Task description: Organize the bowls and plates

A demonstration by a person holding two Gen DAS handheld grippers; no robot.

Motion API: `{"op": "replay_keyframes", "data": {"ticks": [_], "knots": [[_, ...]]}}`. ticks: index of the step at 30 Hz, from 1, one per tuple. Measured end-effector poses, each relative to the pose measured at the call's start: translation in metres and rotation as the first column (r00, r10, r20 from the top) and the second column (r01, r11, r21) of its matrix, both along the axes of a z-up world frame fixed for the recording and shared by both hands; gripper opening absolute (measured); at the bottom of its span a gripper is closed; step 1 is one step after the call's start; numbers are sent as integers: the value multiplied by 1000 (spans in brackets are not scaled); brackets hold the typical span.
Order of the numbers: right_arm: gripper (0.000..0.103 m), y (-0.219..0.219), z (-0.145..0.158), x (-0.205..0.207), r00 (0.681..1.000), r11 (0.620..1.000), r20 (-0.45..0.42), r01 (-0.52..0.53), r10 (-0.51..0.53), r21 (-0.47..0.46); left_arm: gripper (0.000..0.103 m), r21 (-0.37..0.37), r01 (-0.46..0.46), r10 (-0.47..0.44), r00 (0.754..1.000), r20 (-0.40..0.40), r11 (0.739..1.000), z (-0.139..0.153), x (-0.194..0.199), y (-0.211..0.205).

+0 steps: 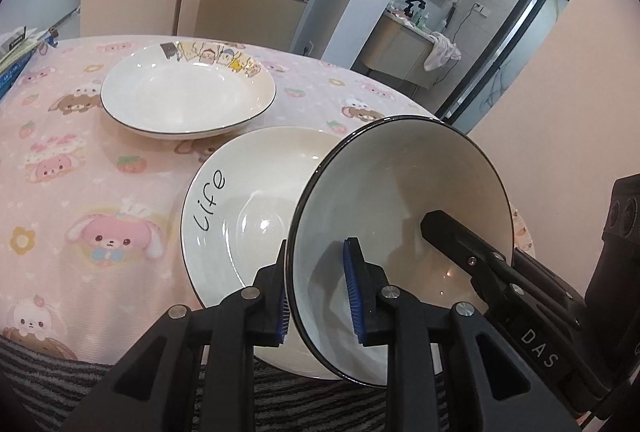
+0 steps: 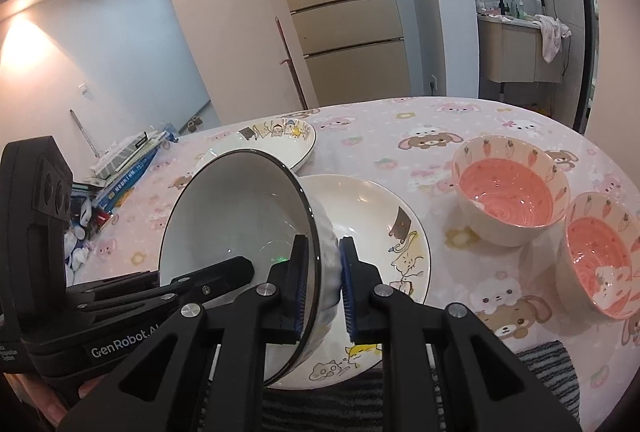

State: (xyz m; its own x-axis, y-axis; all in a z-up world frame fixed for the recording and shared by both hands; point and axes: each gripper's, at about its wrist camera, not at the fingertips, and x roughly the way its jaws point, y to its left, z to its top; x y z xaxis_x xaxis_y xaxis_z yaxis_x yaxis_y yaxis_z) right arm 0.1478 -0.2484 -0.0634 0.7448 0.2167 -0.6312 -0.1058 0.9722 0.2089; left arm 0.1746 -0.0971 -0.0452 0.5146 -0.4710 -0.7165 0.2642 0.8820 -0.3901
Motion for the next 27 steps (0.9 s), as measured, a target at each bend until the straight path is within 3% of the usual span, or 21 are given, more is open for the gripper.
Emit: {"op": "replay_keyframes", "data": {"ticks": [7, 27], "knots": [[15, -2, -6, 4, 999, 1000, -41, 8, -8, 5, 25, 14, 8, -8, 1000, -29, 1000, -10, 5, -4], [17, 6, -12, 5, 998, 997, -52, 13, -17, -70, 25, 69, -12, 17, 997, -73, 998, -21, 9, -7]]}}
